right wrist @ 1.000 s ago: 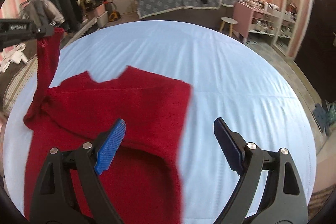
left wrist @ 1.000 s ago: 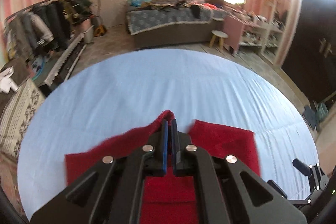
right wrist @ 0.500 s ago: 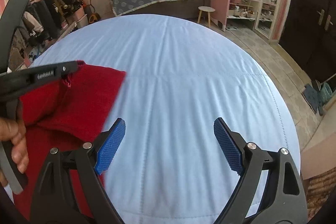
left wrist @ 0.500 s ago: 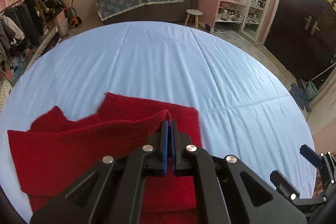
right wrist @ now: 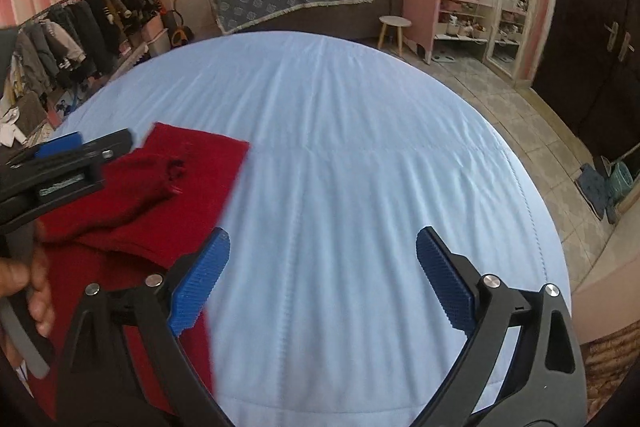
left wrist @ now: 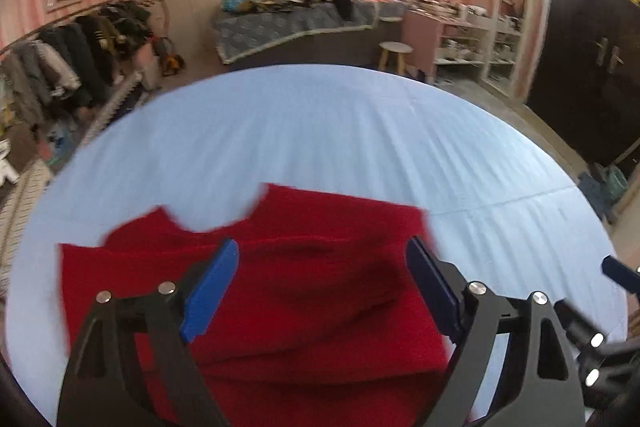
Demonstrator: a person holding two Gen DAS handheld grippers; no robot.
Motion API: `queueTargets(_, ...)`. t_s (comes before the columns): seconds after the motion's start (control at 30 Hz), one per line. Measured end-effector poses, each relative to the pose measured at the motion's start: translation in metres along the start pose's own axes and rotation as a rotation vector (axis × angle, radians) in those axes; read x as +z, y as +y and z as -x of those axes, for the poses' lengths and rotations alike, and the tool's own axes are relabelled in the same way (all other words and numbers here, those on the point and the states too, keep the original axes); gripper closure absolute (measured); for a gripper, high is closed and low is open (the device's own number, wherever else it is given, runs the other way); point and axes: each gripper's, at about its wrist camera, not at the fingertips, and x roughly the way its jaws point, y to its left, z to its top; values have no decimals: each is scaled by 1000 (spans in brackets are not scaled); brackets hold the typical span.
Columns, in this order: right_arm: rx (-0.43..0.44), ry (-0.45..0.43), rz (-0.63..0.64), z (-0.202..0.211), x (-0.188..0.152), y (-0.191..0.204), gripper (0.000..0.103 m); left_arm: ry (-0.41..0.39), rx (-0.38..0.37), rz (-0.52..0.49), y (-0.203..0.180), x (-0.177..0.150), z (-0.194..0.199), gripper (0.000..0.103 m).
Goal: Fold small clothes
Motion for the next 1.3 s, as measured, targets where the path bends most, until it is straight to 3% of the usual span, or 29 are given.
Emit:
queueTargets(0.1,22,-17,40,2,10,37,8,-19,105,16,51,-7,13,16)
queueTargets(0.2,97,-3,68,-9,26,70,10,-5,159,71,109,-19,19,16)
queueTargets(0.27,111,42,68,-25,38,84,19,12,194,114,149,-32,22,16)
queueTargets(0.33,105,84,86,-41,47,96,40,26,214,138,174,-41,23,16)
queueTargets(0.57,93,195,66,-88,57,111,47,99,267,219,241,-81,5,16)
queueTargets(0.67,113,245,55,-104,54,112,67,129,263,246,253,-88,-8,16)
queueTargets(0.73,123,260,59,-110,52,115,87,152,254,261,258,-92,-18,15)
queueTargets(0.8,124,256,65,-110,49,117,95,167,251,264,261,-93,-27,15)
queueTargets(0.87,123,233,55,-102,49,115,96,198,253,269,265,-97,-37,15)
queueTargets(0.97,78,173,59,-82,44,111,96,218,249,297,271,-103,-43,6)
queueTargets(1.1,-9,229,122,-101,31,121,95,226,295,283,270,-104,-48,1)
queueTargets(1.17,-45,216,154,-107,25,126,92,218,303,289,269,-105,-47,1)
queueTargets(1.27,-83,180,197,-104,21,131,75,186,296,264,266,-107,-42,1)
queueTargets(1.3,-81,177,192,-102,20,129,60,185,289,258,265,-109,-40,2)
